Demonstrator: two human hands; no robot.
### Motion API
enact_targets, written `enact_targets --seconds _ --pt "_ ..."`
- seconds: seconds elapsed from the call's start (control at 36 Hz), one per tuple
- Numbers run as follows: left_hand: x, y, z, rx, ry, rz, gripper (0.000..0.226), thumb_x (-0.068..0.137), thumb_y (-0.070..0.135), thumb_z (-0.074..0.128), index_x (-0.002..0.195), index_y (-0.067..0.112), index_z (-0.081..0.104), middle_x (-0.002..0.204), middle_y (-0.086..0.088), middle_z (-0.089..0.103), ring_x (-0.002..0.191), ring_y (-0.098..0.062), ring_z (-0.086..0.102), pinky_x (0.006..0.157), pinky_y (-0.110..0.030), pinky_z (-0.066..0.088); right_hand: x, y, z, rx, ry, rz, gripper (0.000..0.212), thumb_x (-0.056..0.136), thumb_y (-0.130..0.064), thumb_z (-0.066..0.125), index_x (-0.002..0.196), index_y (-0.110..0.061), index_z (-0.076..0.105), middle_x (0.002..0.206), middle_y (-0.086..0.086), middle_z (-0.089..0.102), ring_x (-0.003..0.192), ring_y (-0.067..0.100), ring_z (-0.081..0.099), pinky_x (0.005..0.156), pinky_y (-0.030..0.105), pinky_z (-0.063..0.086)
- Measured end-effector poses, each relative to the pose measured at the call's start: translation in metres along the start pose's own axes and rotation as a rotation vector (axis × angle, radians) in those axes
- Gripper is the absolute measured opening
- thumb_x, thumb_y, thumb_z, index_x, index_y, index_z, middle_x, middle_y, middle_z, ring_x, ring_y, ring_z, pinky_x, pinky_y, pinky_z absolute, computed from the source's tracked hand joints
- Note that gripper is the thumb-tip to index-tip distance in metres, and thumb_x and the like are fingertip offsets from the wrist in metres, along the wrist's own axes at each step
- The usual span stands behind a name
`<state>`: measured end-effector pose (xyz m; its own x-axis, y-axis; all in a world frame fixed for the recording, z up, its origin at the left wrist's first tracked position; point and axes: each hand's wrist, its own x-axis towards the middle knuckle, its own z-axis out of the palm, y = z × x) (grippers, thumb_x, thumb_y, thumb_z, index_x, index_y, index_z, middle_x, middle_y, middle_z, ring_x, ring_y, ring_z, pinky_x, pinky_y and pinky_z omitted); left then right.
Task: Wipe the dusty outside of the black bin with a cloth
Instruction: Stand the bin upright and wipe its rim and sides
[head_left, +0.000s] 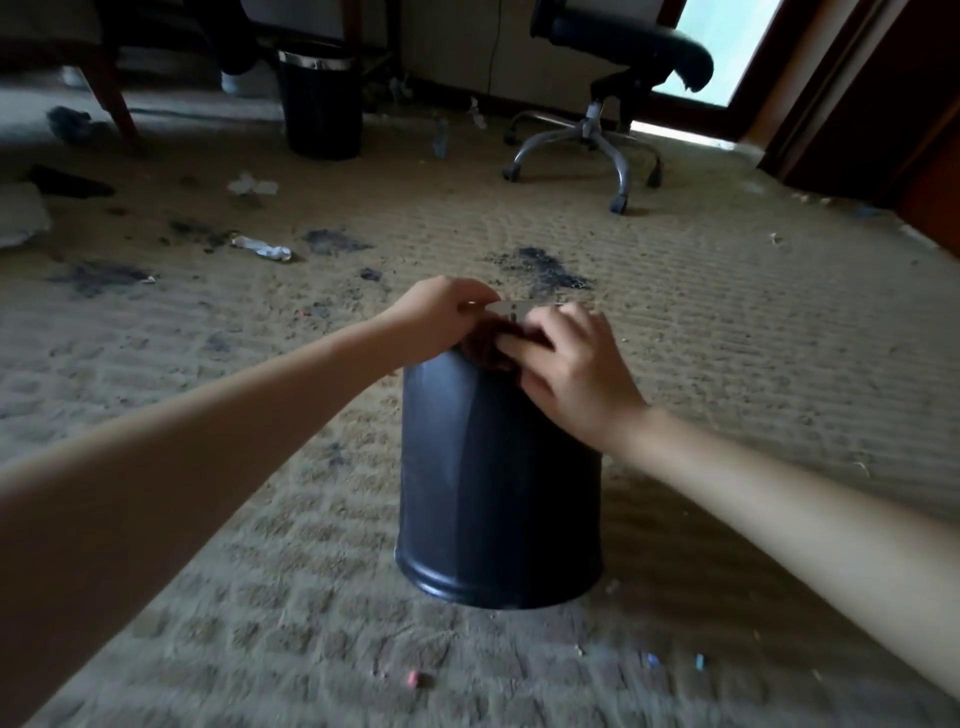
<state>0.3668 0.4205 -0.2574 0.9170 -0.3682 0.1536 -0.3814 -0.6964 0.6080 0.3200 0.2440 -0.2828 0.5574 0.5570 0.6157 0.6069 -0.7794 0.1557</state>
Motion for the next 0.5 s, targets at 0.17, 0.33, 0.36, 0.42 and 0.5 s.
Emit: enact_targets --seconds 0.17,0.33,0.36,0.42,0.5 --pt "-0.002 0.0 -0.005 -0.018 -0.001 -0.027 0.031 0.091 0.023 0.057 0.121 0.015 0.061 0.12 -0.004 0.063 0.11 -0.02 0.056 0.089 -0.025 0.04 -0.077 -0.051 0.016 0.049 -0.21 -0.303 0.022 0.083 -0.013 0.052 0.098 -0.014 0.068 0.088 0.007 0.061 0.073 0.024 0.048 0.065 0.035 0.038" --pt "-0.002 0.0 -0.003 -0.031 0.009 -0.035 0.031 0.091 0.024 0.057 0.12 0.015 0.061 0.121 -0.003 0.063 0.112 -0.018 0.055 0.085 -0.019 0.036 -0.14 -0.074 0.009 0.097 -0.387 -0.435 0.022 0.09 -0.016 0.045 0.105 -0.016 0.062 0.091 -0.001 0.058 0.074 0.017 0.046 0.066 0.03 0.04" --pt "-0.002 0.0 -0.002 -0.035 0.015 -0.039 0.031 0.091 0.024 0.057 0.121 0.015 0.061 0.121 -0.003 0.062 0.112 -0.018 0.055 0.084 -0.018 0.036 -0.14 -0.073 0.008 0.095 -0.398 -0.442 0.023 0.091 -0.015 0.043 0.104 -0.017 0.062 0.091 -0.002 0.057 0.075 0.017 0.046 0.067 0.029 0.039" --pt "-0.001 0.0 0.0 -0.04 0.021 -0.042 0.031 0.091 0.024 0.057 0.121 0.015 0.061 0.122 -0.003 0.062 0.113 -0.018 0.055 0.084 -0.018 0.035 -0.132 -0.073 0.008 0.085 -0.382 -0.454 0.026 0.094 -0.012 0.038 0.099 -0.017 0.062 0.088 -0.002 0.055 0.074 0.017 0.045 0.068 0.03 0.037" --pt "-0.001 0.001 0.001 -0.036 0.022 -0.032 0.03 0.092 0.023 0.056 0.12 0.014 0.061 0.12 -0.004 0.063 0.113 -0.019 0.055 0.084 -0.019 0.035 -0.121 -0.084 0.014 0.088 -0.343 -0.463 0.026 0.096 -0.009 0.037 0.095 -0.016 0.062 0.086 -0.001 0.053 0.074 0.018 0.044 0.067 0.031 0.037"
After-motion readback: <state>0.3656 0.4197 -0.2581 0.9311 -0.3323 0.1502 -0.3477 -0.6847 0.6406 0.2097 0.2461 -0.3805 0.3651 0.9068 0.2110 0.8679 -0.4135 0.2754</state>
